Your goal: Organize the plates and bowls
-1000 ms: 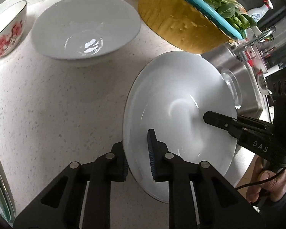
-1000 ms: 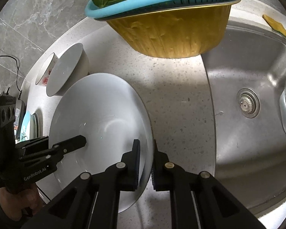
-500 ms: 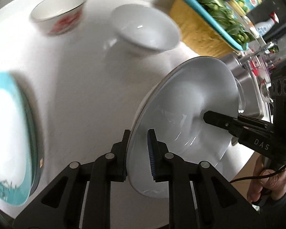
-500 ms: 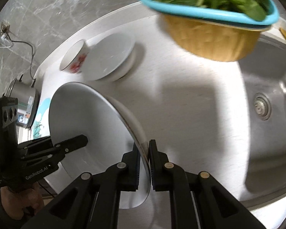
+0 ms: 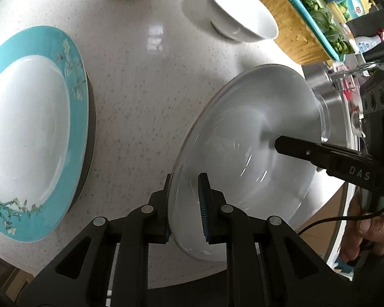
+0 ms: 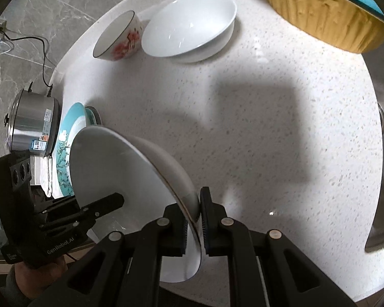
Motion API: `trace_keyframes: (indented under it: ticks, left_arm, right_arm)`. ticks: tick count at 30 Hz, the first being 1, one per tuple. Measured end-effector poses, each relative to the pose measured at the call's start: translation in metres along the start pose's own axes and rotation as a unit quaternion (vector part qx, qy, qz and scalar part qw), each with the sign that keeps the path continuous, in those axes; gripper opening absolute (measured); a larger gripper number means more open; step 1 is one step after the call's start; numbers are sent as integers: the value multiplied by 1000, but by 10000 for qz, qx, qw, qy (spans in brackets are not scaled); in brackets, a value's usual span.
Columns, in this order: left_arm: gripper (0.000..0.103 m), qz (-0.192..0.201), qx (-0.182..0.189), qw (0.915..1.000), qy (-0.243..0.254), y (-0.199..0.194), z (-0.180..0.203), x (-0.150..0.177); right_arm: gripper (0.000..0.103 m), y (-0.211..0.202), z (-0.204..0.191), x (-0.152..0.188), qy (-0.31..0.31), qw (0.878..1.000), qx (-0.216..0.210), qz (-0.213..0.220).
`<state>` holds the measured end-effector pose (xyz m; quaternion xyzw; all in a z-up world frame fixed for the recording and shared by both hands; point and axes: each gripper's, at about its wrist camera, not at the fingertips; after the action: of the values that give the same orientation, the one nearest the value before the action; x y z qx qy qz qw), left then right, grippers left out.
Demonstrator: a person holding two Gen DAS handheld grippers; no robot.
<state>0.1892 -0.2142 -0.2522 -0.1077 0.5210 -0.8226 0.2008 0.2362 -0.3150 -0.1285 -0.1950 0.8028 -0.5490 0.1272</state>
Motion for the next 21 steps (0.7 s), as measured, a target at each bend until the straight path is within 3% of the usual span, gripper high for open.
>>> trace_keyframes:
  ticks: [6,21]
  left_arm:
    - [15,-188,7,9998,-44,9,-13,-5]
    - [15,-168,-151,9997,-90,22,-21,-14]
  right_arm:
    - [13,8,2,-4,189,9996,71,-205]
    - [13,30,-3,-4,215,9991,116,-354]
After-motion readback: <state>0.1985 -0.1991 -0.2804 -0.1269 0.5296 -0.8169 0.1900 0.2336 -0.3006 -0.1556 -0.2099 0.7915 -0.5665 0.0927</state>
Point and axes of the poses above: each gripper's, at about its wrist camera, not at the fingertips, and y roughly the way its jaws point, z to its right, x to its underside, and after that the axes turned 3 degrees about x, right-handed
